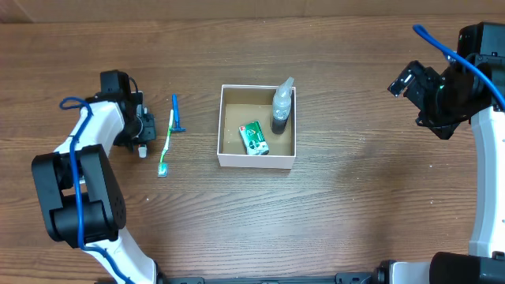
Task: Pack container
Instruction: 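Reach the left gripper to the toothpaste tube and grasp it, then carry the toothpaste tube into the box and release it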
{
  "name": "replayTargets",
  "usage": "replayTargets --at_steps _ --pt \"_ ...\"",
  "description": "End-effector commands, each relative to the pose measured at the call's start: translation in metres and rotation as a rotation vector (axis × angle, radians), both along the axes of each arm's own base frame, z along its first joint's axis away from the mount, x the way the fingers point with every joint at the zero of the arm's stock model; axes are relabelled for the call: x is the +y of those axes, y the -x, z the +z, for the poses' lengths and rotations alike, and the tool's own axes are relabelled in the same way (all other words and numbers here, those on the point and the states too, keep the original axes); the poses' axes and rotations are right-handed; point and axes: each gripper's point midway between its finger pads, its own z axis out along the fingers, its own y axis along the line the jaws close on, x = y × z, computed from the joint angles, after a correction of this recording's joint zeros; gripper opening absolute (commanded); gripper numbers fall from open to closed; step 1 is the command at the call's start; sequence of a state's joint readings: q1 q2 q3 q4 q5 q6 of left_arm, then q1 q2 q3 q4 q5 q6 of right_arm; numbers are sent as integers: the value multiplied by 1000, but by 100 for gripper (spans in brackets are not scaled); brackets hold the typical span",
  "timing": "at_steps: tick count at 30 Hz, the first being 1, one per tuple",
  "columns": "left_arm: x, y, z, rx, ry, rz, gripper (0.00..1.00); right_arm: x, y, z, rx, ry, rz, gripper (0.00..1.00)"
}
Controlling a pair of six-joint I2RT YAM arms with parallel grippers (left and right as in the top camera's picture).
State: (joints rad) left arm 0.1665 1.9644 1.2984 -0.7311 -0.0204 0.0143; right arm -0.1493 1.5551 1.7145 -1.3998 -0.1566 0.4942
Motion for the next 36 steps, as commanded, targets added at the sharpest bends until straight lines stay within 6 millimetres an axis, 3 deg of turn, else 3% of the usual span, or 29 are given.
replayTargets --at_steps 1,3,5,9,10,14,16,18,23,26,31,36 --pt "-7 -22 39 -29 22 3 4 -3 -1 3 -10 9 -10 100" --pt "-16 -31 72 -52 24 -4 4 -3 -1 3 -10 9 -10 100" --pt "-37 -40 107 -95 45 -50 4 -3 -1 3 -10 9 -10 100" --pt "-103 -47 169 -189 88 -170 6 -3 -1 3 -10 9 -10 100" --pt "-120 -46 177 -207 92 -208 7 -3 -1 3 -11 9 -10 100" --pt "-191 -35 184 -222 127 -310 11 -3 -1 3 -10 9 -10 100" --pt "-226 -29 170 -207 140 -347 13 -3 -1 3 -10 9 -10 100" --pt "-245 -27 155 -194 134 -366 15 -3 -1 3 -11 9 -10 100" --pt "-261 -21 114 -103 118 -348 19 -3 0 3 -10 9 -10 100" --pt "-263 -12 102 -41 136 -353 18 -3 -1 3 -10 9 -10 100" --pt "-241 -5 127 -48 101 -364 22 -3 -1 3 -10 9 -11 100" --pt "-173 -10 154 -92 -37 -244 54 -3 -1 3 -10 9 -10 100"
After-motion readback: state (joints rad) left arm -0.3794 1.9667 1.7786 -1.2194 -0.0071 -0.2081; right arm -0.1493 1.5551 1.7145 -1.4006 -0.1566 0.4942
